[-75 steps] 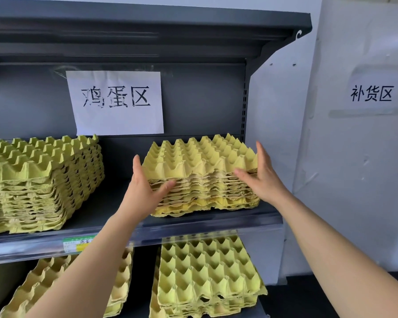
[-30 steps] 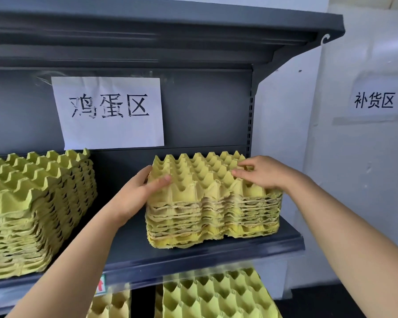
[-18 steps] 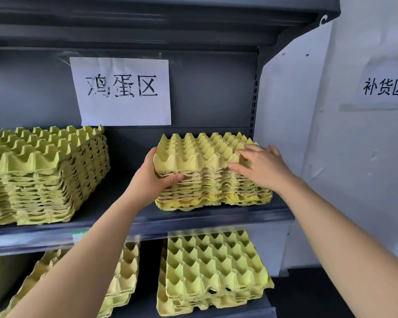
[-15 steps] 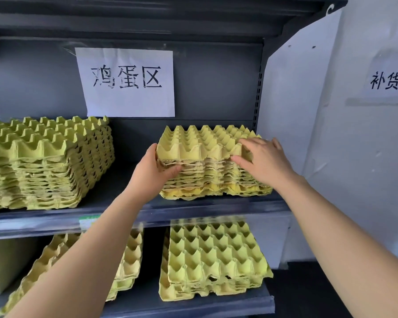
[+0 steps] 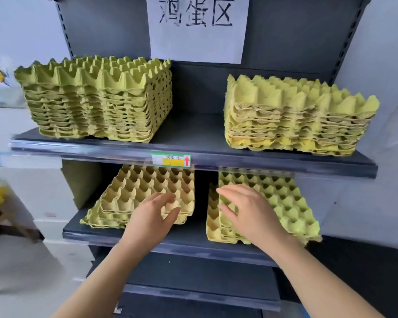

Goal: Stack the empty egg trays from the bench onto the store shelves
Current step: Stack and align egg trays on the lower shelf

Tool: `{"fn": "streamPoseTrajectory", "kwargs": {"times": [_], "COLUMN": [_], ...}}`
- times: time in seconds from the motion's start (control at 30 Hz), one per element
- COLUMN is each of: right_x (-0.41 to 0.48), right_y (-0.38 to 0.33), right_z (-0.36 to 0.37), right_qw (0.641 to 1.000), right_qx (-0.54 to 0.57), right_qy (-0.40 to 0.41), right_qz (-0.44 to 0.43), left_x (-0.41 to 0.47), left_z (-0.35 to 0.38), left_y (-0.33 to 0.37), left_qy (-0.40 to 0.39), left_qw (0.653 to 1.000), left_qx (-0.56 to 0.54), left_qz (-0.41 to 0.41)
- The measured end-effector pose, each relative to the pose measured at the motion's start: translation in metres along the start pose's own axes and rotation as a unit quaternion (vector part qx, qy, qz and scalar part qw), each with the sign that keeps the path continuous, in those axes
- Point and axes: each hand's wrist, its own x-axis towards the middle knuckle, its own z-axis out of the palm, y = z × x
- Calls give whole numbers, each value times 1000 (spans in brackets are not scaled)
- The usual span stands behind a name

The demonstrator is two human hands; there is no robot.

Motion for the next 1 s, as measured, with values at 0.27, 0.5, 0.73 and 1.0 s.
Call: {"fn": "streamPoseTrajectory", "kwargs": {"times": [0.27, 0.5, 0.73, 1.0], "right_x": [45, 74, 86, 88], "right_y": [-37, -31, -38, -43], "right_z": [128, 183, 188, 210], "right_qw": [987, 940, 950, 950], "right_qx": [4, 13, 39, 9], "right_qy": [-111, -181, -94, -152], "right_qz": [113, 288, 294, 274], "left_x": [9, 50, 67, 51], "left_z": [-13, -6, -12, -8], "left_y": [-149, -222, -254, -271], "left_qy": [-59, -146, -72, -84], "left_qw": [988, 971, 990, 984], "left_qx": [104, 96, 51, 32], "left_qz": [-95, -163, -112, -152]}}
